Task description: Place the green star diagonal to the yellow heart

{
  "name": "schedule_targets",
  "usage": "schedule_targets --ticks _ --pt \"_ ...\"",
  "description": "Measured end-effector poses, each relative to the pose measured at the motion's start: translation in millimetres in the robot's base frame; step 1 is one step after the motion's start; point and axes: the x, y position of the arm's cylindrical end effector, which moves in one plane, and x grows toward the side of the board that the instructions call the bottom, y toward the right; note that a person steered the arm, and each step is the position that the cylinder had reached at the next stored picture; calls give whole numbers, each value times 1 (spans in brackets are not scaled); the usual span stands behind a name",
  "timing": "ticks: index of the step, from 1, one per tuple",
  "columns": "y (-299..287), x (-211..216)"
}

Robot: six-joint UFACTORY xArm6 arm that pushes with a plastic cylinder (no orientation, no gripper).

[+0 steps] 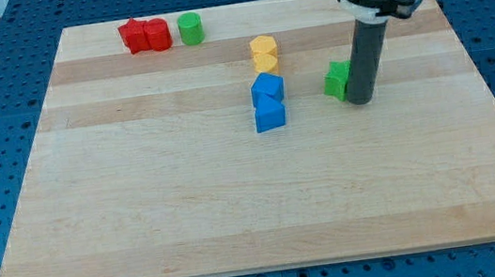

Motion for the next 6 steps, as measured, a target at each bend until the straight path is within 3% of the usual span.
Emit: schedule_targets --ticks 6 --pt "-45 -28"
